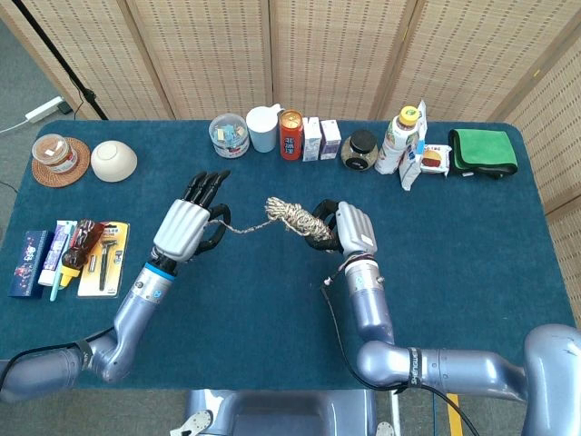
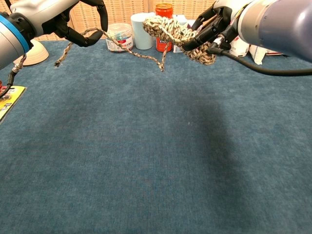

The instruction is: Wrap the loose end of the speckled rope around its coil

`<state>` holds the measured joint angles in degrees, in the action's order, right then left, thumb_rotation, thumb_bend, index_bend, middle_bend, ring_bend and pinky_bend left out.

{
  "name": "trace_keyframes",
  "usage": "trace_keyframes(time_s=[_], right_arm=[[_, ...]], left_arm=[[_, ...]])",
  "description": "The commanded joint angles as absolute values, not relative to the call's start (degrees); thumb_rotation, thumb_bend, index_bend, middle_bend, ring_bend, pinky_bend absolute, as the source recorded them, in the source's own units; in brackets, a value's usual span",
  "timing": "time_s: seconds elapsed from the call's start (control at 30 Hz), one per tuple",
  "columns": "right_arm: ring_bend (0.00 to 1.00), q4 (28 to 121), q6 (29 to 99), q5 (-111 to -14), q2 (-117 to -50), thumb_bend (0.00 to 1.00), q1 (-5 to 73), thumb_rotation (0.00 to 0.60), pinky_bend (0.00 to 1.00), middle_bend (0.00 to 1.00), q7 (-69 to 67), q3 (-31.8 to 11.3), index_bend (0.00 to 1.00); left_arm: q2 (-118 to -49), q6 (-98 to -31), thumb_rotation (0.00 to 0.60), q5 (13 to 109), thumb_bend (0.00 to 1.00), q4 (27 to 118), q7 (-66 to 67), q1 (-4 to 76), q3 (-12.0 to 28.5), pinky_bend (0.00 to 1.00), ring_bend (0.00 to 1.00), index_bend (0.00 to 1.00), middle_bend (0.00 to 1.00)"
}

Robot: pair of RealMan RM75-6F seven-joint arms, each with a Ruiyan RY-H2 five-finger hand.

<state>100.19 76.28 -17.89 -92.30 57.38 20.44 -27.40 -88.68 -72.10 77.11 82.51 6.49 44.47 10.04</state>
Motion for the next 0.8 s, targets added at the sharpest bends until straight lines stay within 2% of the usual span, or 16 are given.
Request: trace_keyframes(time_s=[0.03, 0.47, 0.6, 0.8], right_arm=[[0.55, 98.7, 76.6, -16.6, -93.5, 0.54, 58.1, 0.600, 0.86, 0.63, 22.0, -28.1, 0.67], [0.56, 94.7, 77.0, -17.4, -96.6, 0.54, 58.7, 0.600, 0.87, 0.64, 28.7, -26.6, 0.67], [0.56, 93.0, 77.5, -18.7, -98.1, 0.54, 59.1, 0.600, 0.87, 0.64, 31.5, -24.8, 0.67], [0.56, 91.6, 77.1, -18.8, -100.0, 0.54, 59.2, 0.600, 0.87, 0.64, 33.1, -24.7, 0.67]], left_arm=[[-87.7, -72.8, 0.600, 79.2, 0.45, 85.0, 7.2, 43.9, 9.2, 0.00, 0.00, 0.62, 0.00], [-86.4, -72.0, 0.600, 80.4, 0.45, 93.7, 7.2, 43.4, 10.9, 0.00, 0.00, 0.62, 0.00], [-85.6, -71.1, 0.600, 79.1, 0.45, 98.9, 7.0, 43.7, 12.7, 0.00, 0.00, 0.62, 0.00], [-85.1, -69.3, 0.600, 76.5, 0.45, 105.9, 7.9, 44.4, 14.4, 0.00, 0.00, 0.62, 0.00]])
